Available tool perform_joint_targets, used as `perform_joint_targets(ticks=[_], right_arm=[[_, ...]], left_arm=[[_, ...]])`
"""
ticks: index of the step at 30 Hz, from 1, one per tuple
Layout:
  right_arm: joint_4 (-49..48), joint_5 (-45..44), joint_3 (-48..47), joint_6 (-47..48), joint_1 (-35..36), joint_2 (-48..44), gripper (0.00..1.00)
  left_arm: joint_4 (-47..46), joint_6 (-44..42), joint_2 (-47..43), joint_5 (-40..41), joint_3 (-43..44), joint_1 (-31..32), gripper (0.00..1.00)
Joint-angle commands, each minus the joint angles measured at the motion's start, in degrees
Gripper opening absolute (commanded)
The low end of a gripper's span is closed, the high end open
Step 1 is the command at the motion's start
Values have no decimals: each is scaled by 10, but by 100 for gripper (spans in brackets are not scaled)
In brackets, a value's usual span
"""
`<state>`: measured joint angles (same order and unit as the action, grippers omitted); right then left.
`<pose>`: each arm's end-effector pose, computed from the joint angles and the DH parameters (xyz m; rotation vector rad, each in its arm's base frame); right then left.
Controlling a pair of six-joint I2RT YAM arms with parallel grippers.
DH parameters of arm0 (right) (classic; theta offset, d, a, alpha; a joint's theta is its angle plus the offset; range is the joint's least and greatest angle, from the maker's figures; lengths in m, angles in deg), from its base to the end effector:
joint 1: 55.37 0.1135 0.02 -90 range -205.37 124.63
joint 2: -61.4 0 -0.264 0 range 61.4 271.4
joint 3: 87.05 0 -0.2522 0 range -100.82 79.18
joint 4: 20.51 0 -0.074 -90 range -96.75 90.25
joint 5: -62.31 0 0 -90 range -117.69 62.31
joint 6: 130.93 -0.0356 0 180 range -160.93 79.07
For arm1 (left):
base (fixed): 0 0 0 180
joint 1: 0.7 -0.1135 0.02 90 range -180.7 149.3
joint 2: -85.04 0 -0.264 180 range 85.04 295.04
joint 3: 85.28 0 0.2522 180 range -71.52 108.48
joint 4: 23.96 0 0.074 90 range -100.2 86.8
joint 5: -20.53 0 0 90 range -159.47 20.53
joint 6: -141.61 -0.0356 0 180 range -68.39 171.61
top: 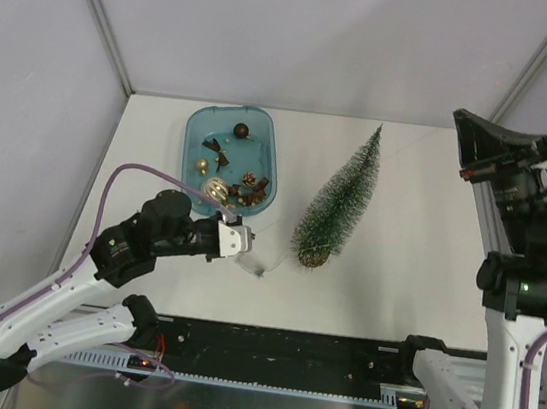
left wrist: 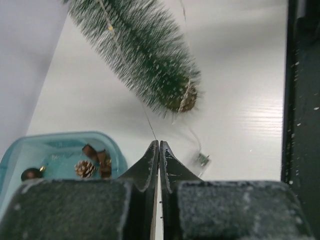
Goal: Decorate the small christmas tree
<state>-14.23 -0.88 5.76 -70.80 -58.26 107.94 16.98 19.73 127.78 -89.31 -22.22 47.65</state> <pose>0.1177 0.0101 0.5291 -0.1468 1.0537 0.6534 0.0994 -0.1300 0.3424 1.4221 1.3253 -0.5253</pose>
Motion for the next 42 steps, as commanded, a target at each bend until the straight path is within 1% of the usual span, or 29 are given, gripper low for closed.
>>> perform_joint_targets(ticks=[1, 4, 6, 10, 14, 17, 19, 24, 27, 30, 33, 35, 42], right_arm=[[-89, -46, -45, 55, 58, 57, 0], [-73, -92, -67, 130, 127, 87, 0], [-57, -114, -89, 171, 158, 106, 0], [-60, -135, -110, 204, 175, 139, 0], [-72, -148, -117, 227, 176, 166, 0], [-81, -152, -120, 234, 166, 186, 0], [-89, -149, -120, 229, 154, 197, 0], [-114, -131, -116, 199, 117, 215, 0], [-130, -125, -111, 186, 95, 219, 0], [-142, -123, -108, 172, 76, 221, 0], [-148, -125, -106, 167, 61, 228, 0], [-150, -124, -106, 167, 52, 234, 0], [-165, -118, -85, 156, 35, 260, 0]], left_arm=[[30, -32, -11, -1, -26, -58, 4], [29, -36, 1, -8, -35, -94, 4], [28, -39, 14, -13, -32, -111, 4], [10, -36, 58, -18, -11, -130, 3], [-34, -16, 120, -8, 23, -145, 2], [-68, -4, 167, 4, 47, -158, 2], [-100, 1, 194, 28, 57, -162, 1], [-203, 6, 244, 118, 63, -165, 2], [-249, 6, 280, 170, 80, -167, 3], [-280, 32, 329, 223, 111, -177, 4], [-279, 63, 386, 266, 164, -185, 4], [-265, 75, 421, 267, 195, -187, 4], [-236, 111, 491, 189, 255, -183, 8]])
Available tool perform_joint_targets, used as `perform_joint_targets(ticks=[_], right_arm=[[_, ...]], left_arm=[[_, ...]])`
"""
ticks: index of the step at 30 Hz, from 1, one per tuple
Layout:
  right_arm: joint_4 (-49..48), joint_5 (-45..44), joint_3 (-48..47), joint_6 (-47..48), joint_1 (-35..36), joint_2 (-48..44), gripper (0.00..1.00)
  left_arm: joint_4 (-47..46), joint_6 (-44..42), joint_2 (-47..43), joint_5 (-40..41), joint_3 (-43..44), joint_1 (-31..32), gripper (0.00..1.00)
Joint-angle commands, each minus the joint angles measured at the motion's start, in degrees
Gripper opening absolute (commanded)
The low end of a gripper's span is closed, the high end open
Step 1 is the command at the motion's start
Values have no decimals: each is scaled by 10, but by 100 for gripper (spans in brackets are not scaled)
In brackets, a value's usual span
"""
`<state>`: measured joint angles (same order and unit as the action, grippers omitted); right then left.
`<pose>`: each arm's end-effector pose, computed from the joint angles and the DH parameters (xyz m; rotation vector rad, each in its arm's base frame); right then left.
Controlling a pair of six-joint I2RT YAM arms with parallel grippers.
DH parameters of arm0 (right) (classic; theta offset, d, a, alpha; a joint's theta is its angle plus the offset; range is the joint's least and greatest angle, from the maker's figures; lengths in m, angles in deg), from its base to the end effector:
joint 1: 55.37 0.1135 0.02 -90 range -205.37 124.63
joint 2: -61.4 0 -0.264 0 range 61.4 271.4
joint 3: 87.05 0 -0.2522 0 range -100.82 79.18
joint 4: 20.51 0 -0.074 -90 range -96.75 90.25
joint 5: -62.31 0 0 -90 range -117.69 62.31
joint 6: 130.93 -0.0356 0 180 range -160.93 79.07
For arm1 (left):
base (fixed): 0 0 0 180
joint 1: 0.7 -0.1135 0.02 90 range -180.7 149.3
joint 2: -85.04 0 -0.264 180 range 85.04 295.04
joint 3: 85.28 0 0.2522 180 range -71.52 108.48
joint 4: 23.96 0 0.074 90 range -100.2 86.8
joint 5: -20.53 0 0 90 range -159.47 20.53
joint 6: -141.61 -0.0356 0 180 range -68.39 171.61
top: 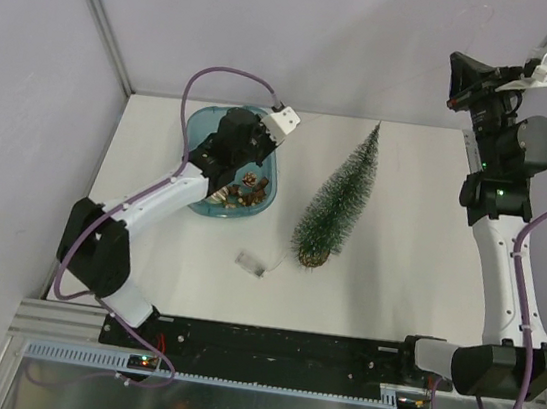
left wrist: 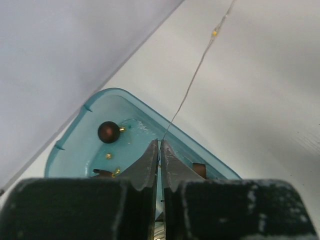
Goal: Decorate the small christmas tree
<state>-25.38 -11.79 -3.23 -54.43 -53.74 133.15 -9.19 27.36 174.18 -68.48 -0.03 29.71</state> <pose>0.2610 0.0172 0.5215 -0.1417 1.0791 0.3846 0.3207 -0.1875 0.3253 0.8604 1.6905 -0.0568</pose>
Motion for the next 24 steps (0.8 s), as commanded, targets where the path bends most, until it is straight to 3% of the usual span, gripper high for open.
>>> perform_joint_targets(ticks=[1, 3, 7, 12, 14, 20, 24], right_arm=[[-54, -9, 8, -6, -11, 12, 0], [-49, -17, 12, 2, -11, 20, 0], [-31, -51, 24, 32, -11, 24, 0], [-1, -106, 35, 69, -36, 27, 0], [3, -123, 40, 79, -43, 32, 0], [10, -193, 51, 99, -60, 57, 0], [44, -369, 56, 116, -61, 70, 0]], left_arm=[[26, 36, 35, -23, 42, -2, 9], [26, 37, 54, -27, 60, 2, 14], [31, 37, 96, -35, 105, 15, 39], [36, 52, 121, -54, 137, 27, 78], [36, 64, 118, -71, 138, 29, 88], [57, 74, 93, -115, 136, 31, 97], [95, 75, 70, -137, 148, 30, 98]])
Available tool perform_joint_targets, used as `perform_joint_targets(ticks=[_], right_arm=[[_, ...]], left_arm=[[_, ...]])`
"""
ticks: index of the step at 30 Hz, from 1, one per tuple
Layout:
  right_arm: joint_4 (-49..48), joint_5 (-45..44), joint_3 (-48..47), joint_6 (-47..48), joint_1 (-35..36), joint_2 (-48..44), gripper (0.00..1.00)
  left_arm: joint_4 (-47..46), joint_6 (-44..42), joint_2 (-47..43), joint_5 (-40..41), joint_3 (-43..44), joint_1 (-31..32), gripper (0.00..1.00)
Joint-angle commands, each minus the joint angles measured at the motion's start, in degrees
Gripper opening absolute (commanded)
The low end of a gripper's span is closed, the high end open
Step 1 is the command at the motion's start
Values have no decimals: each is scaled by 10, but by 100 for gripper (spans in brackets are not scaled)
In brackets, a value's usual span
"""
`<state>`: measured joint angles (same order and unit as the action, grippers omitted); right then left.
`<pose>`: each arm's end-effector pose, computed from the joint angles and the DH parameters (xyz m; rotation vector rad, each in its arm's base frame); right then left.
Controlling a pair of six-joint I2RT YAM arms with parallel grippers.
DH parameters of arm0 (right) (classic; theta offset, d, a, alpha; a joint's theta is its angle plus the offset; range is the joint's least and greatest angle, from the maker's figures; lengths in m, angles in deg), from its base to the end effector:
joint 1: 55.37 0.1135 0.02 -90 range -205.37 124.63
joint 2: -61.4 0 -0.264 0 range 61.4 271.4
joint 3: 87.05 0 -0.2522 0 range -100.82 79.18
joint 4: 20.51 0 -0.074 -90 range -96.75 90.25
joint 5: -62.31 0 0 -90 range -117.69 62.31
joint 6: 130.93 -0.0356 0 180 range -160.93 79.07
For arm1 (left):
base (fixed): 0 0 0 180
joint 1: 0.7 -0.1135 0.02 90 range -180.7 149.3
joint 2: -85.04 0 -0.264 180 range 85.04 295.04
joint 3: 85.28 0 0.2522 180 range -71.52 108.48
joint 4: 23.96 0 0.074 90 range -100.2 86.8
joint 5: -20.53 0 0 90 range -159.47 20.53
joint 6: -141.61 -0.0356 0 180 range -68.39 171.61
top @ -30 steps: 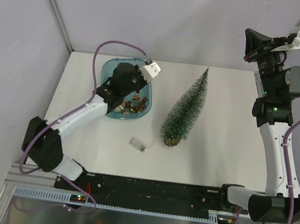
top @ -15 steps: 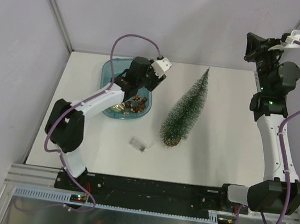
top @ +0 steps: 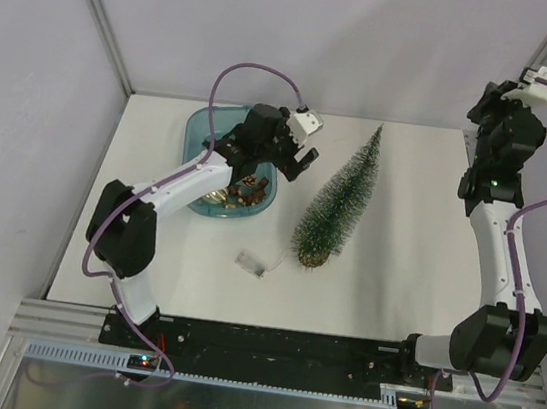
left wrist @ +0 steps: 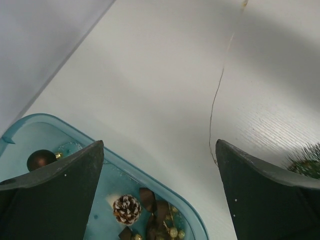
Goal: Decorate the small christmas tree
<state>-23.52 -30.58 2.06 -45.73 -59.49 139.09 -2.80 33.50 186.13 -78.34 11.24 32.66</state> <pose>0.3135 -0.0244 0.4596 0.1433 1.2803 -0.0223 0.3482 -0.2358 0.3051 0.9690 1.7829 -0.3247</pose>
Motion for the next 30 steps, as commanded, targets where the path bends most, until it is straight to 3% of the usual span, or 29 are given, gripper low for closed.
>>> perform_joint_targets(ticks=[1, 7, 13, 20, 25, 30], right_arm=[[42, -224, 5, 31, -5, 9, 0], [65, -402, 71, 40, -30, -38, 0], [21, -443, 164, 42, -66, -79, 0], [79, -566, 186, 56, -55, -102, 0], [207, -560, 224, -4, -54, -211, 0], [369, -553, 279, -45, 29, -377, 0]], left_arm=[[45, 14, -56, -45, 39, 0, 98], [101, 20, -95, -68, 51, -18, 99], [128, 35, -136, -75, 39, -41, 99], [131, 35, -181, -50, 24, -44, 100], [141, 15, -224, -93, 26, -43, 100], [144, 40, -255, -139, 41, -30, 100]])
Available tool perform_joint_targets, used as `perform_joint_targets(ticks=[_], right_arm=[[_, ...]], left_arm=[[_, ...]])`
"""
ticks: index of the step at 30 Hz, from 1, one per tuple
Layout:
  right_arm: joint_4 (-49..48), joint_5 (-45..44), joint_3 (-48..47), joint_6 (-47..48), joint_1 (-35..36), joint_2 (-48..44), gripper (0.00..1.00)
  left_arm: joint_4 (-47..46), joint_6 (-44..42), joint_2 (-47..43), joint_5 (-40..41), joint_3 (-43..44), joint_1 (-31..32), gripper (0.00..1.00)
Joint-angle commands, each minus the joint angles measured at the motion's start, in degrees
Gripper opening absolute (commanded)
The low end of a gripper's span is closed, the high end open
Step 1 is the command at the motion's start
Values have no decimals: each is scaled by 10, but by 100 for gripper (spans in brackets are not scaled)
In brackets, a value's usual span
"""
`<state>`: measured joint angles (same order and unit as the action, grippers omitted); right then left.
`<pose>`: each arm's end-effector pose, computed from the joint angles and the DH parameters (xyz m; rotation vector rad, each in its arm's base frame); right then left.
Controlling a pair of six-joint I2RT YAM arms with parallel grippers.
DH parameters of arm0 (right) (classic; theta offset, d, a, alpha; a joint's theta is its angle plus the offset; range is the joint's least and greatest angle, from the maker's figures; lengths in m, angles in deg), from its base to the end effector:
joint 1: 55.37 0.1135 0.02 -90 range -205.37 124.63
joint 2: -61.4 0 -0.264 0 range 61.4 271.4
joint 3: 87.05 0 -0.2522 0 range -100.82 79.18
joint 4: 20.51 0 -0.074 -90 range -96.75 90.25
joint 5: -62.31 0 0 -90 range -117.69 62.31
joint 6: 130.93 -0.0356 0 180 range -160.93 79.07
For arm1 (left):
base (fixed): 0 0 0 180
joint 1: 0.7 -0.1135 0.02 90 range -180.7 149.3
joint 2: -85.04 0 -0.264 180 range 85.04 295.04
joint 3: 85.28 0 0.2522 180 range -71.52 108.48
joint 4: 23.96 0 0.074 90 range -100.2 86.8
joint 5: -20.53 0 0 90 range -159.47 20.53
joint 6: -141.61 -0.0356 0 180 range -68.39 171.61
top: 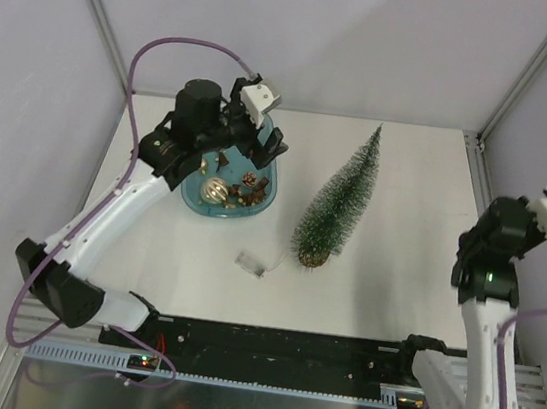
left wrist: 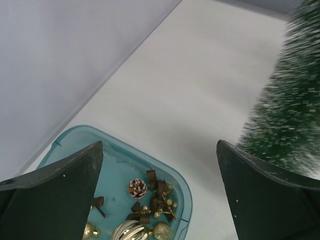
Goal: Decorate the small christmas tree
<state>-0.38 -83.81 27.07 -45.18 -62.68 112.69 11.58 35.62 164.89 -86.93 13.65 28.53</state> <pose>0.1871 -0.0538 0.3740 0.8877 1.4430 -0.8496 0.2700 -0.1633 0.4252 0.9099 1.6311 -0.4429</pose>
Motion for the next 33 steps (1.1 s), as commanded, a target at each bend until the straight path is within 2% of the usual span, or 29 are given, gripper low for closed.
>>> perform_joint_targets(ticks=[1, 5, 8, 11, 18, 24, 28, 33], right_arm=[[165, -25, 41, -55, 84, -139, 0], [316, -7, 48, -121, 187, -203, 0], [384, 83, 44, -165, 251, -225, 0], [396, 137, 33, -169, 317, -214, 0], [421, 237, -44, -109, 429, -154, 0], [508, 117, -84, -190, 529, -174, 0], [509, 53, -89, -179, 524, -131, 0], [505, -2, -91, -171, 497, -66, 0]], left_arm=[[2, 27, -46, -61, 18, 17, 100], [4, 38, -57, -64, 12, 52, 100], [7, 38, -68, -45, 9, 81, 100], [10, 36, -73, -30, 8, 104, 100], [19, 3, -89, -31, 7, 159, 100], [21, -88, -98, -29, -21, 261, 100], [21, -108, -73, -16, -21, 302, 100], [20, -128, -49, 15, -30, 309, 100]])
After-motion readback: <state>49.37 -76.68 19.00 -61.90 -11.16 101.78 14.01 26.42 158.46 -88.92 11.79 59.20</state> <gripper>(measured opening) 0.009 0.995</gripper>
